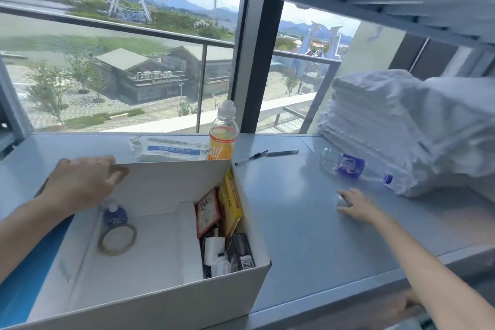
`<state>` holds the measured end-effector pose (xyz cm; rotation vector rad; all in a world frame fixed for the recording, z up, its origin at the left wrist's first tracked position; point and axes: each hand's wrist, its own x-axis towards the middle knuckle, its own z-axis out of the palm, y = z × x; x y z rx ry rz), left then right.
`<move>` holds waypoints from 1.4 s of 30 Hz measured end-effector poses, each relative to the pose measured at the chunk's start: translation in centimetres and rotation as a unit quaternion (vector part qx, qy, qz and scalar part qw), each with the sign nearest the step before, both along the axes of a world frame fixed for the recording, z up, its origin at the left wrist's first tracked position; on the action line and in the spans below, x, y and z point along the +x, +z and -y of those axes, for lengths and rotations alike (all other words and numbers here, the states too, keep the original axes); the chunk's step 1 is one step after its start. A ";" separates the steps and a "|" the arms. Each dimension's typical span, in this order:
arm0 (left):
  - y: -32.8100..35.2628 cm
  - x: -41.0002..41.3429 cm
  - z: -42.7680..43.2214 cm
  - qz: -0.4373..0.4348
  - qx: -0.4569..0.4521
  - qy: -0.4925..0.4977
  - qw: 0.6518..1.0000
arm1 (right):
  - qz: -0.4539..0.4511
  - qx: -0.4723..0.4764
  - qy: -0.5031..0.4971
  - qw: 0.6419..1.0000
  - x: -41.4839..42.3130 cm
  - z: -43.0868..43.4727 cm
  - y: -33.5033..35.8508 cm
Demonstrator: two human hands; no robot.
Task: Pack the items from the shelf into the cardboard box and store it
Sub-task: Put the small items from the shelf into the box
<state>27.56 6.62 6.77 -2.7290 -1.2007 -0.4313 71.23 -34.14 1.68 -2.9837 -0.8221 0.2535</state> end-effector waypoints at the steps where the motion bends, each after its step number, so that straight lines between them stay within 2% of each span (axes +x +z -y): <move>1: 0.0 -0.1 0.0 0.001 0.002 -0.001 1.000 | 0.007 0.011 -0.009 1.000 0.2 0.0 -0.6; 5: 0.4 -0.2 0.7 0.008 0.000 -0.012 1.000 | 0.011 0.081 -0.006 0.997 -0.3 -1.0 -0.9; 7: 0.8 -0.3 1.2 0.016 0.006 -0.017 1.000 | -0.049 0.187 0.009 0.981 -1.4 -2.5 0.7; 9: 1.1 -0.3 1.6 0.009 0.001 -0.014 1.000 | -0.135 0.314 0.046 0.939 -3.7 -4.5 3.3; 11: 1.3 -0.3 1.9 0.002 -0.012 -0.012 1.000 | -0.215 0.412 0.111 0.879 -7.1 -6.8 6.5; 14: 1.5 -0.2 2.1 -0.004 -0.032 -0.009 0.999 | -0.299 0.476 0.236 0.792 -13.7 -10.1 11.4; 16: 1.5 -0.2 2.0 -0.008 -0.034 -0.010 0.999 | -0.310 0.434 0.328 0.780 -18.0 -12.2 13.8; 18: 1.6 -0.3 2.0 -0.010 -0.035 -0.013 0.999 | -0.277 0.307 0.425 0.805 -21.8 -14.4 14.9; 20: 1.6 -0.5 2.0 -0.011 -0.043 -0.021 0.999 | -0.163 0.156 0.524 0.821 -25.0 -17.2 14.6; 22: 1.7 -0.5 2.0 -0.004 -0.059 -0.031 0.998 | -0.026 0.051 0.590 0.806 -27.6 -20.3 13.1; 24: 1.9 -0.6 2.1 0.001 -0.071 -0.035 0.997 | 0.058 -0.014 0.608 0.792 -29.6 -23.2 11.1; 26: 1.9 -0.7 2.1 0.005 -0.075 -0.038 0.996 | 0.112 -0.065 0.585 0.800 -30.6 -25.5 9.5; 29: 2.0 -0.8 2.1 0.005 -0.078 -0.040 0.996 | 0.144 -0.088 0.554 0.815 -30.8 -27.6 7.2; 34: 2.2 -0.7 2.0 0.009 -0.079 -0.044 0.996 | 0.086 -0.034 0.536 0.839 -30.9 -28.3 4.6; 36: 2.2 -0.7 2.0 0.007 -0.083 -0.043 0.996 | 0.089 -0.014 0.546 0.833 -31.0 -28.2 4.4; 40: 2.1 -0.6 2.1 0.008 -0.078 -0.040 0.996 | 0.159 0.003 0.590 0.792 -31.7 -28.3 3.9; 42: 2.1 -0.6 2.1 0.009 -0.078 -0.041 0.996 | 0.167 0.008 0.585 0.794 -32.0 -28.4 4.0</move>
